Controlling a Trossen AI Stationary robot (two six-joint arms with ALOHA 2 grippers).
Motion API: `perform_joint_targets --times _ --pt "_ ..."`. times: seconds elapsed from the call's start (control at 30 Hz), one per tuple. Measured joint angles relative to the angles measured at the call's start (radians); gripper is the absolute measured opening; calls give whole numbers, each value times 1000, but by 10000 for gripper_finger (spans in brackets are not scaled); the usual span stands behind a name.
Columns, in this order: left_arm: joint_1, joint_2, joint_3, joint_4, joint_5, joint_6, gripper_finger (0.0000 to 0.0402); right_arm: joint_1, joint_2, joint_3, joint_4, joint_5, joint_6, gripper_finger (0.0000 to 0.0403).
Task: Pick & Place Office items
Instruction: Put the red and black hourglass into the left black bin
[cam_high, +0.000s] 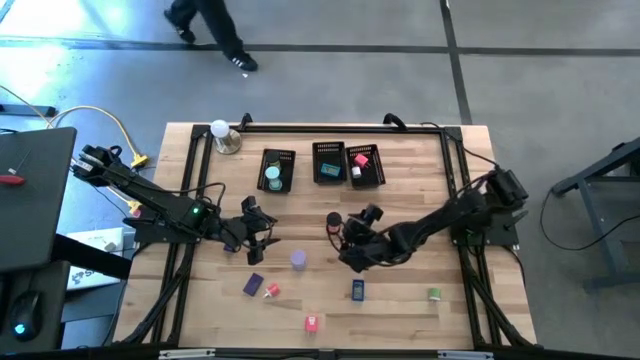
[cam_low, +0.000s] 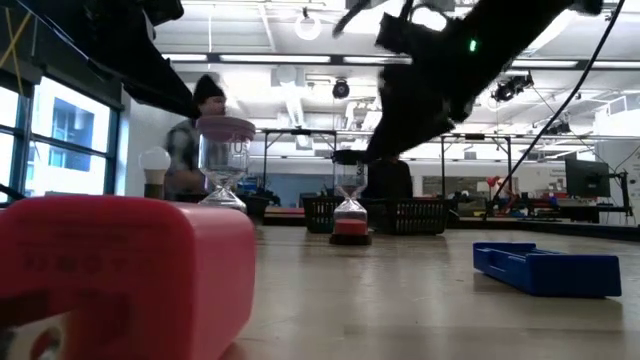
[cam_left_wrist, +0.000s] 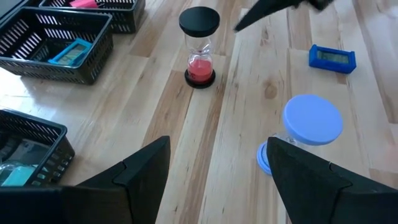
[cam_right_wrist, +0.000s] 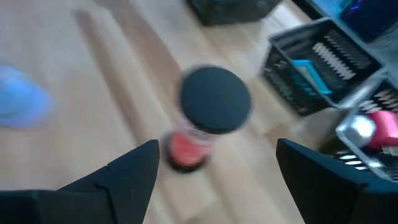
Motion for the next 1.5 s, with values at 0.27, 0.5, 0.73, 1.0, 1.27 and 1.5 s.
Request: perform_joint_targets --times 0.27,0.5,0.73,1.0,1.27,1.5 --pt "0 2 0 2 2 -2 260 -25 86 0 142 3 -151 313" --pt "2 2 0 0 2 -2 260 -74 124 0 214 -5 -196 313" --pt "-1 2 0 -1 2 -2 260 -116 124 1 272 -47 -217 312" --pt "-1 2 0 -1 1 -2 260 -134 124 0 309 -132 -249 235" --pt "-1 2 0 -1 1 -6 260 -134 124 0 320 -156 -299 153" --pt "0 2 0 10 -8 -7 260 -114 78 0 450 -166 -381 153"
